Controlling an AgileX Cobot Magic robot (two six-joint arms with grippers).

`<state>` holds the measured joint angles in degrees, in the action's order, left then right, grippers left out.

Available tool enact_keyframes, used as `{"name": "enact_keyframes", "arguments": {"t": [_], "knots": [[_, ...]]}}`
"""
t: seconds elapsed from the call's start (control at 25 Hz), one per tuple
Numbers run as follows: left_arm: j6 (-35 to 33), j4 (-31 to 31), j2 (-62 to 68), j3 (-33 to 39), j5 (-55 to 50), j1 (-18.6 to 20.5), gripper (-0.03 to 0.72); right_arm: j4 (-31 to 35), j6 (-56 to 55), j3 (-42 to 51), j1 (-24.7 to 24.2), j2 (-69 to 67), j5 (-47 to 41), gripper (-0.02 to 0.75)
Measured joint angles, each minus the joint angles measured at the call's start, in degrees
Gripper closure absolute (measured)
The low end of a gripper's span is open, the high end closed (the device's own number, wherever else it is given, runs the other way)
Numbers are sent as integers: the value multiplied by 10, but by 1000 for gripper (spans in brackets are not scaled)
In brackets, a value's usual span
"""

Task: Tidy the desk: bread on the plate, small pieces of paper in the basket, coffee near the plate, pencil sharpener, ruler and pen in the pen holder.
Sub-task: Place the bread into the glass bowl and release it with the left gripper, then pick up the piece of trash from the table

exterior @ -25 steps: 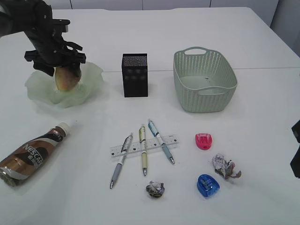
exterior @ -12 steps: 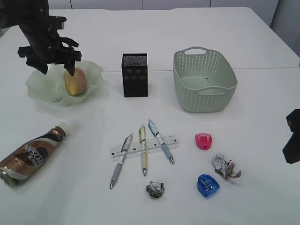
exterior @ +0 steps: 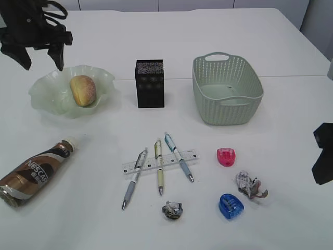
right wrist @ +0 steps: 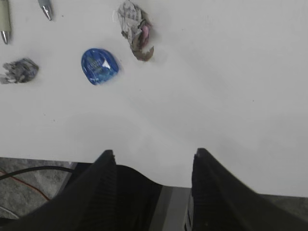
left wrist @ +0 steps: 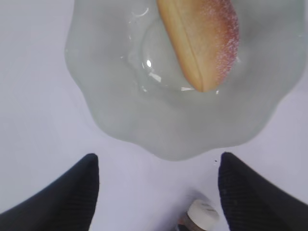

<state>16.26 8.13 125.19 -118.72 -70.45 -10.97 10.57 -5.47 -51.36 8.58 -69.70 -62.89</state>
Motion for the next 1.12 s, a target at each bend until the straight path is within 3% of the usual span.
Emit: {"name": "enact_keyframes", "arguments": {"t": [0.4,0.8,1.12], "knots": [[-9,-55,-103,0,-7,0,147,23,-8,-7,0,-111,1,362],[-19,-59,-150,0,-12,0,149,34,7,-140,0,-276,18,362],[-21,-59,-150,0,-13,0,157,43,10,-153,0,-367,40,362]]}}
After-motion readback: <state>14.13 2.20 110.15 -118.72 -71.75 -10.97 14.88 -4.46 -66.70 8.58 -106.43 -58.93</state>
